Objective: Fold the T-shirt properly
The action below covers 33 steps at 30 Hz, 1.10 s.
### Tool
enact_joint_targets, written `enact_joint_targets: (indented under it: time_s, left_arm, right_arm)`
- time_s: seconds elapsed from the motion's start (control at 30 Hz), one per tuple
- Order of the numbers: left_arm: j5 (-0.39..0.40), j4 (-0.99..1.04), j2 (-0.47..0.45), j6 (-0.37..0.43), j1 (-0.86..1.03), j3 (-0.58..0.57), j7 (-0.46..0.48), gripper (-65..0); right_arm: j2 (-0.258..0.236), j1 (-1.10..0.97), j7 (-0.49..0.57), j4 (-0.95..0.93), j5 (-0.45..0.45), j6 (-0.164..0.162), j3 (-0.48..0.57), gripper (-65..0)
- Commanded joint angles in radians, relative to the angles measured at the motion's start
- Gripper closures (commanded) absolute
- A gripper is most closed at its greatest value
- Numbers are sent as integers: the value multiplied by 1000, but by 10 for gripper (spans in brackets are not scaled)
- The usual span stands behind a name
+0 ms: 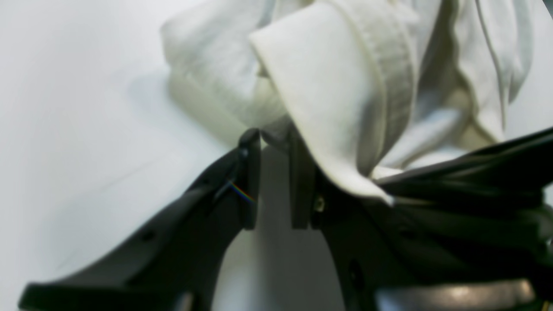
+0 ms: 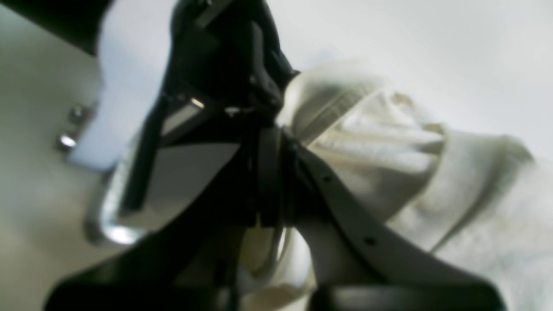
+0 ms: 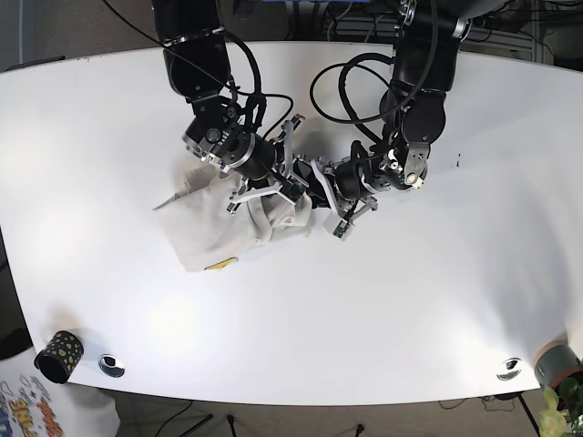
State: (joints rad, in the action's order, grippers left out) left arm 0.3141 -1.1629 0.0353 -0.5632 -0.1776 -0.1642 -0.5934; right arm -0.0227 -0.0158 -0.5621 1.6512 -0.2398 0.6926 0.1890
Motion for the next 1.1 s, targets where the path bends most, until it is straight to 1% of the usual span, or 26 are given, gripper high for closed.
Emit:
enact_joint_targets:
  time_s: [0.0, 0.03, 0.1, 0.17, 0.27, 0.33, 0.4, 0.47, 0.6, 0.67, 0.73, 0.77, 0.8, 0.87, 0.93, 1.03, 1.07]
  left_arm:
    - [23, -16, 12, -21, -10, -4, -3, -115]
    - [23, -19, 10, -21, -9, -4, -4, -115]
    - [24, -52, -21, -21, -7, 2, -4, -115]
    - [24, -105, -48, -21, 6, 13, -6, -115]
    - [24, -185, -59, -21, 49, 39, -6, -115]
    - [24, -231, -65, -21, 66, 62, -6, -115]
    - [24, -276, -88, -21, 83, 81, -6, -115]
    - [24, -309, -113, -21, 88, 90, -6, -115]
    - [23, -334, -130, -21, 86, 91, -6, -115]
    - [20, -338, -130, -19, 69, 90, -6, -118]
    - [18, -335, -124, -19, 46, 87, -6, -118]
    - [18, -332, -122, -19, 28, 85, -6, -119]
    - [18, -332, -120, -18, 16, 84, -6, -119]
    - [17, -328, -102, -16, -10, 58, -6, -119]
    - [15, -308, -74, -14, -36, 32, -6, -119]
    - [15, -269, -42, -14, -79, 8, -6, -119]
    - [15, -248, -30, -14, -98, -1, -6, -119]
  right_arm:
    - [10, 21, 12, -24, 7, 6, -13, -13]
    - [10, 27, 12, -30, 7, 6, -21, -60]
    - [10, 30, 12, -27, 9, 6, -27, -152]
    - [10, 29, 12, -9, 9, 6, -26, -230]
    - [11, 24, 9, 28, 10, 6, -27, -306]
    - [11, 23, 4, 62, 33, 6, -29, -315]
    - [10, 17, -6, 99, 79, 6, -29, -317]
    - [5, 15, -40, 146, 139, 6, -30, -319]
    - [-16, 33, -140, 241, 211, 6, -53, -317]
    - [-9, 43, -190, 277, 265, 6, -108, -315]
    - [-4, 61, -218, 283, 314, 6, -165, -314]
    - [-4, 81, -235, 280, 357, 6, -207, -314]
    - [-4, 92, -247, 275, 382, 6, -236, -312]
    - [-6, 112, -269, 248, 425, 6, -291, -312]
    - [-10, 133, -281, 218, 449, 6, -326, -309]
    - [-27, 164, -286, 168, 460, 6, -355, -260]
    - [-36, 175, -286, 145, 460, 6, -355, -219]
